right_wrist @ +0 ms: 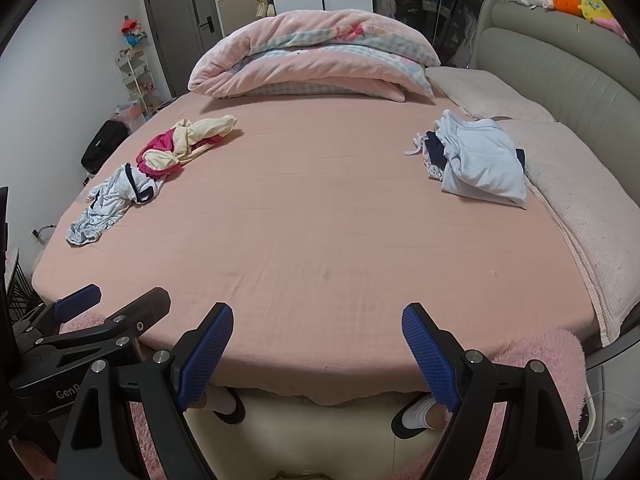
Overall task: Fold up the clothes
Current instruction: 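Move both grippers toward the clothes pile on the bed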
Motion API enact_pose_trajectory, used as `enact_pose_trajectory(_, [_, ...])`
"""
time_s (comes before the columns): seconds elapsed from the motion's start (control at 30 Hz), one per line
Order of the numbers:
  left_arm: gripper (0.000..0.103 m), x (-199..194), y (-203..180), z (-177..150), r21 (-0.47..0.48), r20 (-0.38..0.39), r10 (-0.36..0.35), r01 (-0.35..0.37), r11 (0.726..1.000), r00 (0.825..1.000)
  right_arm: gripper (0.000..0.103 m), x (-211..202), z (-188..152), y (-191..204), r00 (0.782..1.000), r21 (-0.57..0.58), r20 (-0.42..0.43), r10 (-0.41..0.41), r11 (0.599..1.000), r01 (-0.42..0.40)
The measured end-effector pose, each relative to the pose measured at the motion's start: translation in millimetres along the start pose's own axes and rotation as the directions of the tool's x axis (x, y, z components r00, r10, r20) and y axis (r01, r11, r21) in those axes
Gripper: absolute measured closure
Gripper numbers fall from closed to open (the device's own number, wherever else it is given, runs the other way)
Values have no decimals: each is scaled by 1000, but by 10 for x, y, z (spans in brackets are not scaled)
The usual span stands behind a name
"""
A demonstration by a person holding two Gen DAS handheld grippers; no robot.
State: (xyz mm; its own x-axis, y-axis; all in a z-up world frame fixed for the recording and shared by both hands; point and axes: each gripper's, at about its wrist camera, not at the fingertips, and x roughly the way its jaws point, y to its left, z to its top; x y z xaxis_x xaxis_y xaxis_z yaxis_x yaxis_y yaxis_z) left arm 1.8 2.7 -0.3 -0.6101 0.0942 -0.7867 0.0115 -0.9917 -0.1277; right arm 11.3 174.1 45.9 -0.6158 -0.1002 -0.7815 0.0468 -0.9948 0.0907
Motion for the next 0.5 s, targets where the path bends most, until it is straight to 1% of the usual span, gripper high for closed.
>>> enact_pose_trajectory(0.17, [0,-29,-29,-38,6,14,0,0,1000,1000,17,11,15,37,1000,-25,-3,0,1000,0])
enact_pose_trajectory(0.23, [0,-30,-5,-7,31,12,-11,10,999,1000,17,15,21,51,1000,-36,-4,1,999,-1])
enact_pose_trajectory(0.33, [0,-64,48,173,59,30,-26,24,998,999,17,21,30,73,1000,-51,-5,1,999,-1])
enact_pose_trajectory(0.5, [0,-135,80,355,94,65,-35,29,995,997,17,15,63,118,1000,-78,-5,11,997,-11])
